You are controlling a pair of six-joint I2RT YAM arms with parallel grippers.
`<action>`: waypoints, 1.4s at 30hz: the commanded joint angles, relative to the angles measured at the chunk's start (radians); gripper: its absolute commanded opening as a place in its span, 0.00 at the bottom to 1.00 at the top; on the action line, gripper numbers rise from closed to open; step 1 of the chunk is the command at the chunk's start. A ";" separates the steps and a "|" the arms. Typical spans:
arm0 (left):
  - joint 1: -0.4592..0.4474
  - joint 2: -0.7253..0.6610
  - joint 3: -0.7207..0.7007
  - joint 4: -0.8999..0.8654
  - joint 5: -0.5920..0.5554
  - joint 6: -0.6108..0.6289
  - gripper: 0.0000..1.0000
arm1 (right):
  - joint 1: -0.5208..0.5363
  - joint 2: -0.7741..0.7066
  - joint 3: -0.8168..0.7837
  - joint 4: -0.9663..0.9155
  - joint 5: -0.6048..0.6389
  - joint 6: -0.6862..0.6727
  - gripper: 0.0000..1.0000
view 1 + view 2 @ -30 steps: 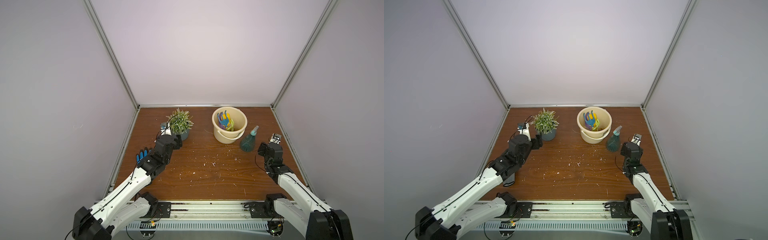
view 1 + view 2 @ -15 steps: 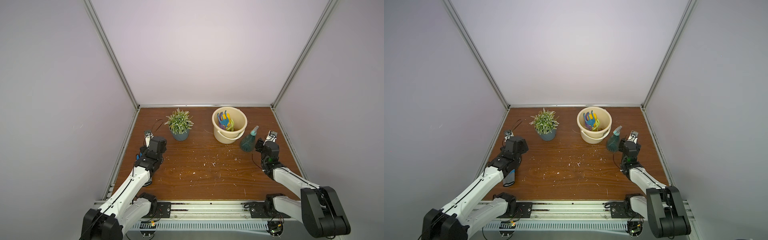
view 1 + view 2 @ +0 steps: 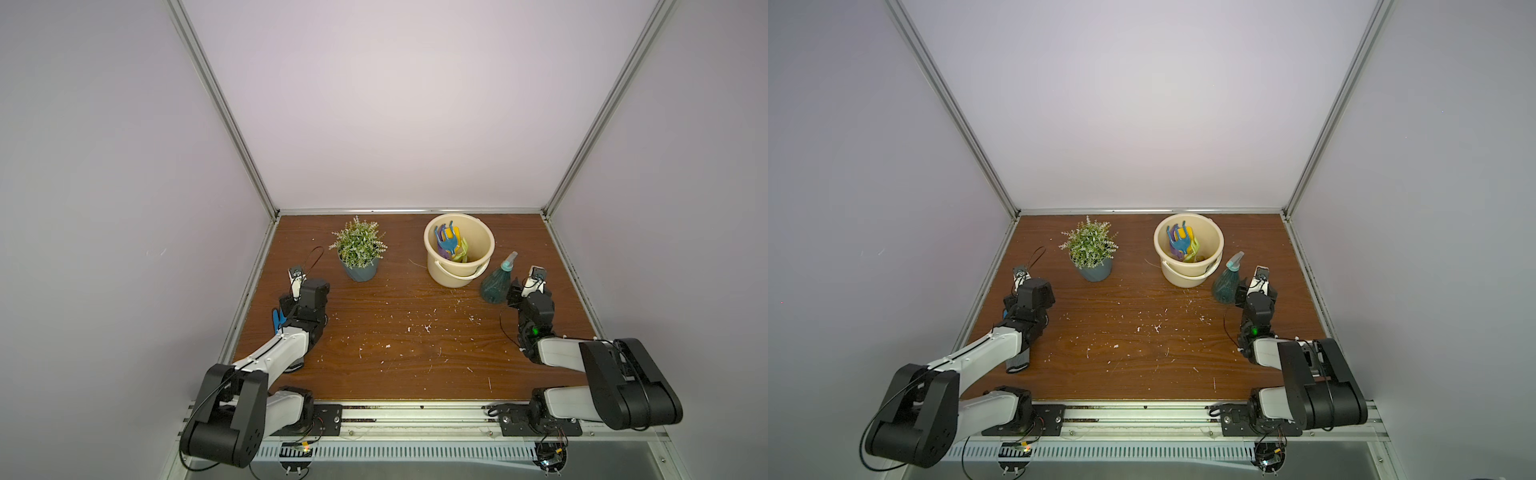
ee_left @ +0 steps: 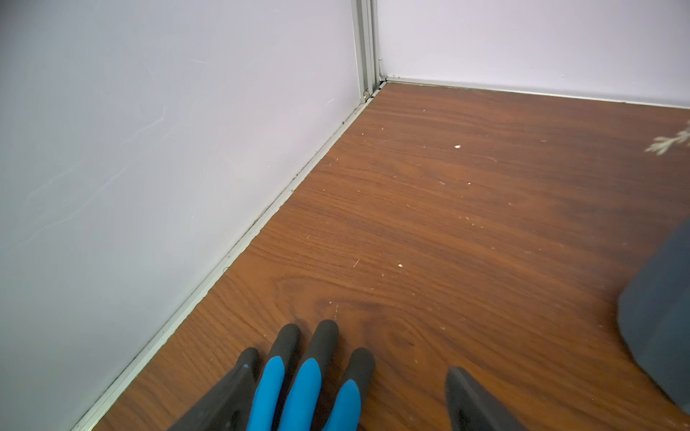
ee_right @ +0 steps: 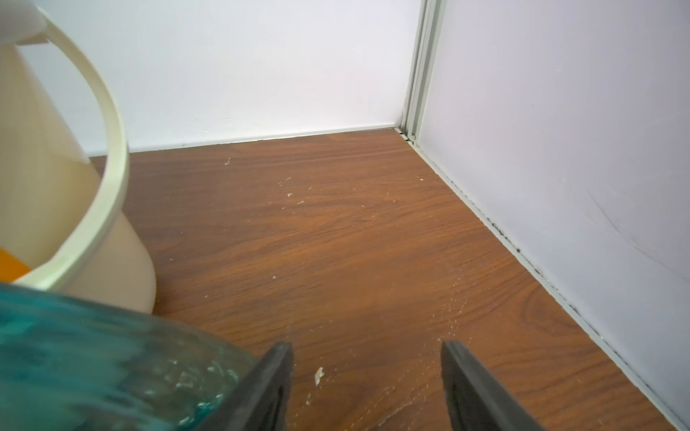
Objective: Organize the gardening tools
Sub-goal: Reset both arms
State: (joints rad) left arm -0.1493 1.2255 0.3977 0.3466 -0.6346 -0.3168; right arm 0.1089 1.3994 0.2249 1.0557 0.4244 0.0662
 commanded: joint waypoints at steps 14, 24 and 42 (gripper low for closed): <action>0.037 0.236 -0.130 0.790 0.182 0.269 0.82 | -0.005 0.125 -0.017 0.250 -0.085 -0.048 0.99; 0.090 0.338 -0.214 1.033 0.339 0.271 0.87 | -0.007 0.124 -0.015 0.245 -0.140 -0.068 0.99; 0.089 0.330 -0.209 1.011 0.338 0.268 0.99 | -0.008 0.126 -0.007 0.232 -0.188 -0.082 0.99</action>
State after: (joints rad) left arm -0.0708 1.5558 0.1890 1.3289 -0.3080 -0.0559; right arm 0.0975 1.5394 0.1886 1.2671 0.2569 -0.0093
